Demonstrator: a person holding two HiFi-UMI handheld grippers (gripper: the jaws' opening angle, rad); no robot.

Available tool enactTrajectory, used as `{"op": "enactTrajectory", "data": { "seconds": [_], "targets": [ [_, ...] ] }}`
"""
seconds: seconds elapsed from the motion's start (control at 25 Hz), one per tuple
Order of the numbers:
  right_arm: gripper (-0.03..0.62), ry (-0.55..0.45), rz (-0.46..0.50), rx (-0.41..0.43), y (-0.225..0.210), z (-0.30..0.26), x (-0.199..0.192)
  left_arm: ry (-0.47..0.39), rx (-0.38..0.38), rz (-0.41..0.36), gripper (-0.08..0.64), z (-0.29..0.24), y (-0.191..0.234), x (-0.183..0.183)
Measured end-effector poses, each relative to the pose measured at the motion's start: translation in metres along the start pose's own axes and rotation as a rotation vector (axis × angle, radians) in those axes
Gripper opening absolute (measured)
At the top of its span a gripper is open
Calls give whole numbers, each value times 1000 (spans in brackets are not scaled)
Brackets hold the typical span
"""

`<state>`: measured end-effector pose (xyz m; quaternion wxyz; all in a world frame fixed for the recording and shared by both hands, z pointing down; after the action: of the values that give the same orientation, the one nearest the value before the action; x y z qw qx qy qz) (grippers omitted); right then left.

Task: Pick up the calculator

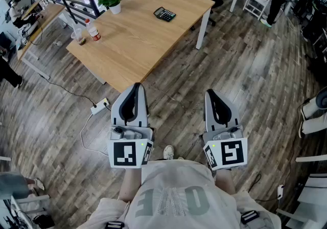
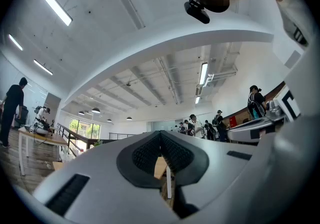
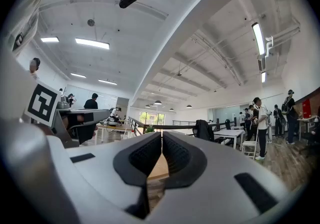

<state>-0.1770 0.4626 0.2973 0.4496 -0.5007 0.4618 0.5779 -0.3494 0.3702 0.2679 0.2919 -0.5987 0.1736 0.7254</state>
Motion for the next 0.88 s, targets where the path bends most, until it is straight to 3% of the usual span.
{"op": "enactTrajectory", "data": {
  "seconds": [0.52, 0.88],
  "targets": [
    [20, 0, -1, 44, 13, -25, -2, -1, 46, 14, 9, -3, 30, -10],
    [21, 14, -22, 48, 19, -41, -9, -19, 30, 28, 9, -15, 51, -15]
  ]
}}
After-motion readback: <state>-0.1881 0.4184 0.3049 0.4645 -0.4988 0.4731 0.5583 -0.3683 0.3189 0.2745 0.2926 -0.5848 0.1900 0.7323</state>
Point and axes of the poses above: the fingertips, and each gripper's own axes: z backward along the fingers, y to its left, x out of its top, the point moved 3 cm from there along z, backward along the fingers, and after that the axes turned 7 degrees about -x, right-handed, at the moved point
